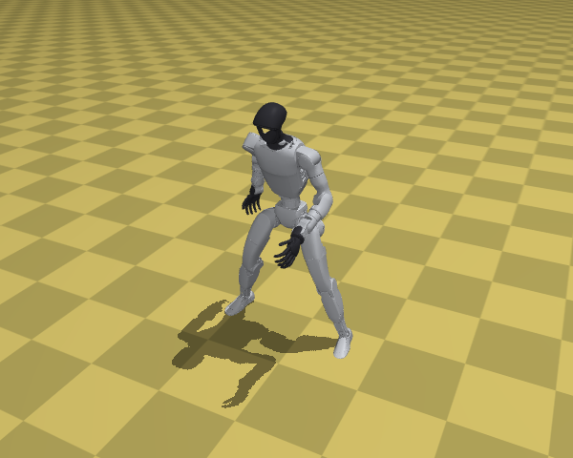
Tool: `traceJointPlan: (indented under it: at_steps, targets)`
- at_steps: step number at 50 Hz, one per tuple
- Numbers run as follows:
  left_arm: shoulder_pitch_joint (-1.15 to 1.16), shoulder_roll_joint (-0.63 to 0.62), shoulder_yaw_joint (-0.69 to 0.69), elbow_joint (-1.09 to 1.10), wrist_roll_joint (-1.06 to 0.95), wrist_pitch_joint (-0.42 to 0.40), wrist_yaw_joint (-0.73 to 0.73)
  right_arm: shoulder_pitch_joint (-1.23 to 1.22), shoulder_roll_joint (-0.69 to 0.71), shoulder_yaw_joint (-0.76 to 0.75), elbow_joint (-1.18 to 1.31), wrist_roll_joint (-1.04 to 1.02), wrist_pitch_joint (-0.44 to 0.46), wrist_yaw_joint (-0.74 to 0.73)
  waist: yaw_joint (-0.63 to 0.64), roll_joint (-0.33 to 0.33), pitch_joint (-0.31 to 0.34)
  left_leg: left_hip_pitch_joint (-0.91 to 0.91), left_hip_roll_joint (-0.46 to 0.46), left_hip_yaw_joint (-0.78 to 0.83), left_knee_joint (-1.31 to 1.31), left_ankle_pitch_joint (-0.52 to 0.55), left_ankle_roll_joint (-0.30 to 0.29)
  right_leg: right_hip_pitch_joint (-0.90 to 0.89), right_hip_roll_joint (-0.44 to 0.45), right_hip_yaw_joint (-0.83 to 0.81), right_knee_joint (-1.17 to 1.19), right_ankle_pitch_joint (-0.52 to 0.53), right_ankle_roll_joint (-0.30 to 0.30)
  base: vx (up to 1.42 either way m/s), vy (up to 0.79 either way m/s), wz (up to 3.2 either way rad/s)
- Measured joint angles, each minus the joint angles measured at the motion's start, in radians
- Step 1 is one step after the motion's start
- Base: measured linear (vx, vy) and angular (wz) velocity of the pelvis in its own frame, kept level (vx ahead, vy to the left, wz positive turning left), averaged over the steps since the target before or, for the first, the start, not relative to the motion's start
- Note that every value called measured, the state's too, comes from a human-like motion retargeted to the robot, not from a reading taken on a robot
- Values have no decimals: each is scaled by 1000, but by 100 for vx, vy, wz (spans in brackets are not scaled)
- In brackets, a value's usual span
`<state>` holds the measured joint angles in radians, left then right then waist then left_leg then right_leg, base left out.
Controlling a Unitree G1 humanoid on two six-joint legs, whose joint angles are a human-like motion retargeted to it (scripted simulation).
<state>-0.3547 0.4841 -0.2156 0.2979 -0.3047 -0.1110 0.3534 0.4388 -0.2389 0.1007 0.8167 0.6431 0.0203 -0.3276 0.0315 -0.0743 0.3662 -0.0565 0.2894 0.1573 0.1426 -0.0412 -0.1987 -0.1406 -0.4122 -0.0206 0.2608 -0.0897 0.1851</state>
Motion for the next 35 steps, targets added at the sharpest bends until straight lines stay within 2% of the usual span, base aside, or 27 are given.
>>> traceJointPlan:
  at_steps: [3, 5, 6, 7, 10, 12, 15, 18, 20, 24, 25, 27, 28, 30, 32, 33, 35]
  targets:
    - [110, -49, 157, -71, -110, -13, -65, -42, -32, -1, -70, 41, 2, 97, 46, -5, 20, 32, 106, 77, 124, 59, 10, -27, 64, 43, 106, -98, -88, 15, -105, -165]
    - [190, -49, 224, -62, -76, -4, -73, -104, -61, -4, -102, 25, -12, 130, 51, -3, 44, -6, 184, 65, 311, 87, 29, -60, 130, 103, 278, -211, -143, 22, -106, -102]
    - [230, -44, 237, -32, -16, 8, -58, -146, -76, -8, -103, 1, -24, 116, 42, 1, 55, -51, 200, 11, 412, 75, 25, -74, 161, 108, 381, -256, -142, 24, -101, -45]
    - [268, -41, 243, 4, 49, 23, -40, -191, -89, -12, -100, -24, -35, 94, 31, 5, 64, -98, 204, -49, 500, 57, 15, -83, 188, 105, 471, -295, -137, 24, -96, -1]
    - [349, -52, 210, 175, 241, 102, 23, -361, -124, -20, -56, -109, -49, -38, -14, 14, 72, -249, 131, -214, 625, -26, -32, -59, 243, 36, 610, -375, -116, 20, -93, 46]
    - [347, -62, 171, 340, 300, 158, 31, -514, -162, 0, -26, -144, -37, -91, -8, 19, 71, -349, 116, -162, 615, -34, 2, -51, 290, -8, 629, -405, -135, 12, -91, 38]
    - [322, -76, 147, 592, 326, 211, -3, -776, -270, 72, -20, -190, -22, -70, 62, 26, 68, -450, 92, 44, 527, -17, 66, -66, 375, -41, 611, -397, -136, 9, -85, -30]
    - [355, -67, 201, 743, 243, 218, -30, -1044, -403, 202, -77, -260, -31, -31, 194, 1, 61, -454, -32, 229, 379, 29, 56, -42, 457, -5, 493, -332, -98, 22, -77, -123]
    - [414, -44, 257, 786, 168, 213, -47, -1186, -476, 311, -160, -328, -37, -22, 282, -42, 56, -415, -136, 389, 264, 41, 46, 18, 496, 34, 346, -244, -59, 41, -72, -137]
    - [623, -11, 412, 815, 165, 177, -131, -1310, -529, 488, -399, -483, -42, 54, 397, -116, 28, -222, -372, 712, -9, 79, -13, 256, 565, 135, -53, 99, 59, 59, -73, -106]
    - [689, -11, 458, 820, 187, 170, -158, -1309, -522, 510, -458, -508, -47, 90, 416, -120, 9, -176, -415, 748, -60, 112, -28, 318, 592, 159, -143, 189, 77, 65, -84, -107]
    - [817, -26, 549, 840, 230, 182, -197, -1259, -483, 520, -540, -510, -63, 143, 449, -97, -57, -101, -449, 733, -118, 210, -23, 395, 628, 167, -223, 263, 77, 67, -71, -144]
    - [881, -36, 592, 854, 254, 197, -212, -1215, -459, 519, -569, -502, -69, 154, 469, -71, -100, -64, -450, 709, -135, 251, -8, 422, 629, 145, -227, 266, 77, 71, -52, -194]
    - [986, -52, 661, 897, 299, 230, -241, -1119, -417, 519, -598, -496, -74, 144, 518, -2, -179, 8, -408, 633, -139, 266, 11, 455, 613, -6, -156, 238, 20, 74, -48, -229]
    - [1047, -54, 699, 952, 325, 256, -272, -1023, -394, 526, -598, -536, -69, 118, 563, 79, -238, 85, -315, 578, -109, 125, 23, 445, 534, -259, 57, 177, -94, 75, -49, -225]
    - [1059, -50, 707, 979, 325, 266, -282, -983, -390, 532, -589, -570, -63, 108, 577, 108, -256, 115, -266, 579, -84, 24, 36, 415, 457, -382, 218, 131, -162, 70, -43, -181]
    - [1037, -31, 695, 1029, 301, 283, -262, -918, -390, 541, -555, -645, -43, 93, 578, 93, -256, 107, -218, 609, 17, -174, 85, 285, 212, -529, 609, -4, -293, 60, -41, -100]
